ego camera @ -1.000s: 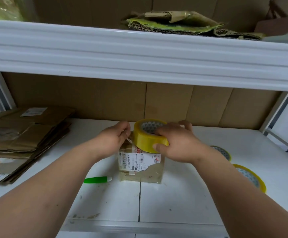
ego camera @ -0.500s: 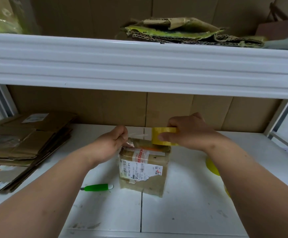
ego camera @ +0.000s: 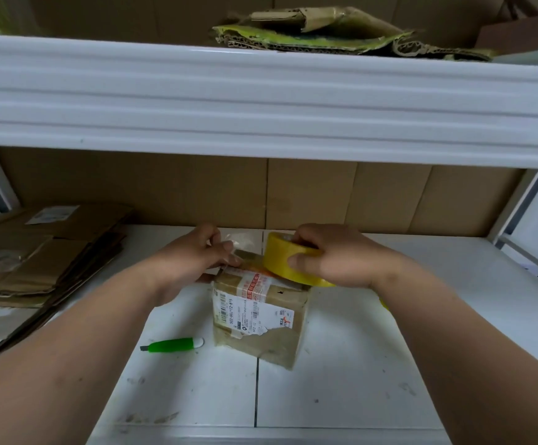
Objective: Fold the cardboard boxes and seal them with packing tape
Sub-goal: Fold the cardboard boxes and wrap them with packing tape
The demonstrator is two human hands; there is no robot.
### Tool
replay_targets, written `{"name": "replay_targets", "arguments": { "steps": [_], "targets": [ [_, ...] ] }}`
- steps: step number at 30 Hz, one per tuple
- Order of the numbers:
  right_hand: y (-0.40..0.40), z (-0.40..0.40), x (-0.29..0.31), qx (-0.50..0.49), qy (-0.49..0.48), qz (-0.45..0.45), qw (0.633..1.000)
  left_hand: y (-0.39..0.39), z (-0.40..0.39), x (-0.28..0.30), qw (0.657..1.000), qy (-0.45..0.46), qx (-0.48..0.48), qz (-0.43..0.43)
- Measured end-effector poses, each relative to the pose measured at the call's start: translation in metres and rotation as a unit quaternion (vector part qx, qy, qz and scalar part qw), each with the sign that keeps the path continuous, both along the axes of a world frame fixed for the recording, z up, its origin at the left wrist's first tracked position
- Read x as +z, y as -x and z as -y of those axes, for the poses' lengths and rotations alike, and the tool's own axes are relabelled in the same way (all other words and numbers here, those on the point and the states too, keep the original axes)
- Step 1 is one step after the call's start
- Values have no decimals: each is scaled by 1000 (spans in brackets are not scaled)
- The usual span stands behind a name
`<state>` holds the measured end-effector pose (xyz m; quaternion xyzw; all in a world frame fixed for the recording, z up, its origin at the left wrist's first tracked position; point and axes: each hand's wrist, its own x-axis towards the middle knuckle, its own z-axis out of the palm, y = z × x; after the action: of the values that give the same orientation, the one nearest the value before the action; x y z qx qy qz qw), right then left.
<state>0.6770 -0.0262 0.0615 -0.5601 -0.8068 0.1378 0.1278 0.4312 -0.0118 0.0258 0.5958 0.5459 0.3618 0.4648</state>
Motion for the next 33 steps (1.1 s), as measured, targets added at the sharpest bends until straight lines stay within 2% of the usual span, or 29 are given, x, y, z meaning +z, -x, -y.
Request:
{"name": "replay_targets", "arguments": {
  "steps": [4,9,15,19,22,25,33],
  "targets": [
    [2,3,-3,12,-16,56,998,3,-3,-2,1000,13,21,4],
    [-8,10,-1,40,38,42,998,5,-5,-10,1000,-7,28,0],
    [0,20,1,-22,-147,16,989,10,-6,-12,999,-3,35,-4],
    [-12,17,11,-90,-214,139,963,10,0,-18,998,2,33,-59],
    [-24,12,8,-133,-190,185,955,2,4,-23,999,-1,24,-48],
    [-30,9,-8,-147,-167,163,961,-7,5,-24,999,1,42,3],
    [-47,-2,-14,-182,-28,137,973,-18,16,-27,1000,7,-2,26]
  ]
}}
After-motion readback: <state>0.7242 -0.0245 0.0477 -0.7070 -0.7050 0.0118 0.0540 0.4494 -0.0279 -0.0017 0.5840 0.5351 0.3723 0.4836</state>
